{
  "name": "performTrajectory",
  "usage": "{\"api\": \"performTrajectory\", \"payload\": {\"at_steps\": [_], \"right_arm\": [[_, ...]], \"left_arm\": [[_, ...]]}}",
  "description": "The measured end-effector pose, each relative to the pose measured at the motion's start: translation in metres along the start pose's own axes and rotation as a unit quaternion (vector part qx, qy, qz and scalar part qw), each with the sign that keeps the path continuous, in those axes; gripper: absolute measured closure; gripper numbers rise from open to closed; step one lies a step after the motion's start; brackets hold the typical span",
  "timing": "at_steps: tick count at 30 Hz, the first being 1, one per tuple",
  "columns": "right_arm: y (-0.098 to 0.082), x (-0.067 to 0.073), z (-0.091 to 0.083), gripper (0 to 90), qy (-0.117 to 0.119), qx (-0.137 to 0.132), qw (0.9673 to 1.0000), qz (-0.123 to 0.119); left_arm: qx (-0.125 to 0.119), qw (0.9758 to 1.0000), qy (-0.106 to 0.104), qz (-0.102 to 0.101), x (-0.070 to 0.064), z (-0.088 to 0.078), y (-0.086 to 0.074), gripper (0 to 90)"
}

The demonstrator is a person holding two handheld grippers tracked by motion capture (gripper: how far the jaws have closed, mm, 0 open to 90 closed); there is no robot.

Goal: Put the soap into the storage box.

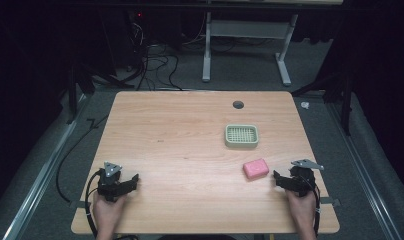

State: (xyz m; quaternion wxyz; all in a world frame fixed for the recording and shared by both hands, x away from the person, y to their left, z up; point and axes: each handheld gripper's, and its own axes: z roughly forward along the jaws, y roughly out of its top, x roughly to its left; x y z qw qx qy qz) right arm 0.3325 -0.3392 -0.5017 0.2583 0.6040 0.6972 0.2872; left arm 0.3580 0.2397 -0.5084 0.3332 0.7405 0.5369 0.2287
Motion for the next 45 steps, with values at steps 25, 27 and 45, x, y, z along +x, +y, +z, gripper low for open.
{"api": "performTrajectory", "payload": {"at_steps": [25,27,45], "right_arm": [[0.001,-0.001,0.001,15.2,0.009,0.004,0.9999,-0.01],[0.001,-0.001,0.001,15.3,0.011,0.004,0.9999,-0.011],[-0.002,0.0,-0.012,18.0,0.028,-0.015,0.9995,0.004]], "left_arm": [[0.001,1.0,0.0,0.0,0.0,0.0,0.0,23.9],[0.001,1.0,0.0,0.0,0.0,0.0,0.0,23.9],[0.001,1.0,0.0,0.0,0.0,0.0,0.0,23.9]]}}
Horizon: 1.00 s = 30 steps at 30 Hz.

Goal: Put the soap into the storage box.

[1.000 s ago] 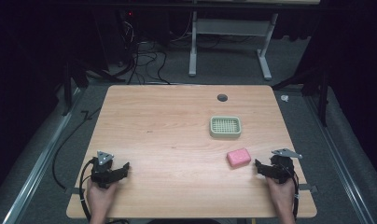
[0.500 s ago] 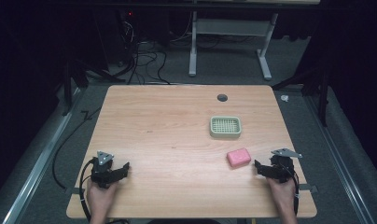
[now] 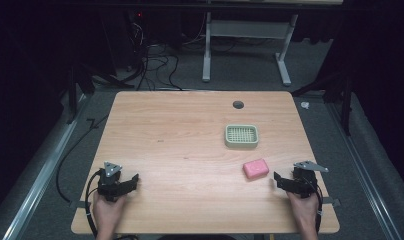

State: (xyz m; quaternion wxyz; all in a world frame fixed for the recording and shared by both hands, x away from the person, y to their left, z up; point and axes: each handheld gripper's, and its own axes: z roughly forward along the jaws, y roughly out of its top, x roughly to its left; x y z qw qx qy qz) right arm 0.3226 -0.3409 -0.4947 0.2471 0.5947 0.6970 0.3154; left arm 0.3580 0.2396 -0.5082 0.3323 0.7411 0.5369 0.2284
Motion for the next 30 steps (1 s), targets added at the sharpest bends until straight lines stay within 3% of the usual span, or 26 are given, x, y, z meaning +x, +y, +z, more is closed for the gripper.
{"api": "performTrajectory", "payload": {"at_steps": [16,30], "right_arm": [[0.006,0.023,-0.02,17.5,0.026,-0.025,0.9993,-0.014],[0.016,0.043,-0.019,15.3,0.045,-0.025,0.9981,-0.034]], "left_arm": [[0.0,1.0,0.0,0.0,0.0,0.0,0.0,23.9],[-0.001,1.0,0.0,0.0,0.0,0.0,0.0,23.9]]}}
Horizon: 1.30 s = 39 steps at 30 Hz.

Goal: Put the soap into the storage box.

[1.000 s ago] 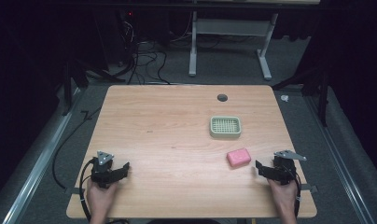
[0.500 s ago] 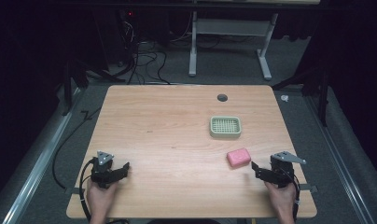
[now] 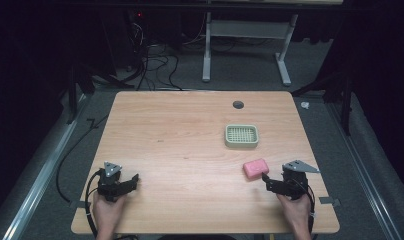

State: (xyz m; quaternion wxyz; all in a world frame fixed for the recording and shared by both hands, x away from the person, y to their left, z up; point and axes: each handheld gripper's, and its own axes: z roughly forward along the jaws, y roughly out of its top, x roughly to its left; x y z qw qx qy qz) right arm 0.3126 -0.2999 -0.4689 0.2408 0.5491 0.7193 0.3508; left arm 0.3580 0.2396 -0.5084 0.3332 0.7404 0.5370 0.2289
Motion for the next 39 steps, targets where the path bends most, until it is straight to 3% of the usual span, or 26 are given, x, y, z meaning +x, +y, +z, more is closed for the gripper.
{"api": "performTrajectory", "payload": {"at_steps": [13,39], "right_arm": [[0.01,0.015,0.016,12.7,0.009,0.01,0.9999,-0.009],[0.016,0.033,0.046,12.1,-0.018,0.042,0.9989,-0.011]], "left_arm": [[0.001,1.0,0.0,0.0,0.0,0.0,0.0,24.0],[0.001,1.0,-0.001,0.001,0.0,0.0,0.0,23.9]]}}
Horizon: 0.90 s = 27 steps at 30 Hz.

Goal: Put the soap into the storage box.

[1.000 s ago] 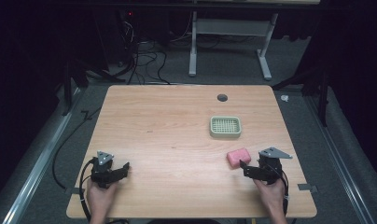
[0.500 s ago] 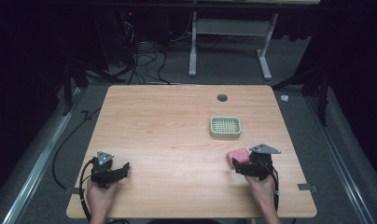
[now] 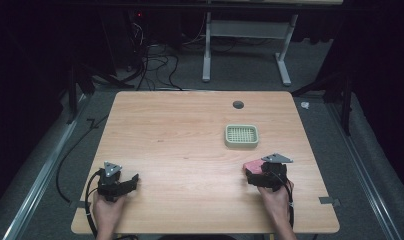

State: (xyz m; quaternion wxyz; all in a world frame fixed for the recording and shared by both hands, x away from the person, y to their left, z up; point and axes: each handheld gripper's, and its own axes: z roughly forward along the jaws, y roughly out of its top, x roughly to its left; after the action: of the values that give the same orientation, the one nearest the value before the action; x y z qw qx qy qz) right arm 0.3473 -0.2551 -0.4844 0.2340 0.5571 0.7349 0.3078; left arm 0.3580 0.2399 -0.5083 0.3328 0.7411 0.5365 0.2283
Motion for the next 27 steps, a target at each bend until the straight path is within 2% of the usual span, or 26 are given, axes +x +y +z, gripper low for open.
{"api": "performTrajectory", "payload": {"at_steps": [18,27], "right_arm": [[-0.004,0.002,0.017,12.1,-0.011,0.03,0.9995,-0.001],[-0.005,0.002,0.017,13.0,-0.01,0.026,0.9996,-0.001]], "left_arm": [[0.0,1.0,0.0,0.0,0.0,0.0,0.0,23.9],[0.0,1.0,0.0,0.0,0.0,0.0,0.0,23.9]]}}
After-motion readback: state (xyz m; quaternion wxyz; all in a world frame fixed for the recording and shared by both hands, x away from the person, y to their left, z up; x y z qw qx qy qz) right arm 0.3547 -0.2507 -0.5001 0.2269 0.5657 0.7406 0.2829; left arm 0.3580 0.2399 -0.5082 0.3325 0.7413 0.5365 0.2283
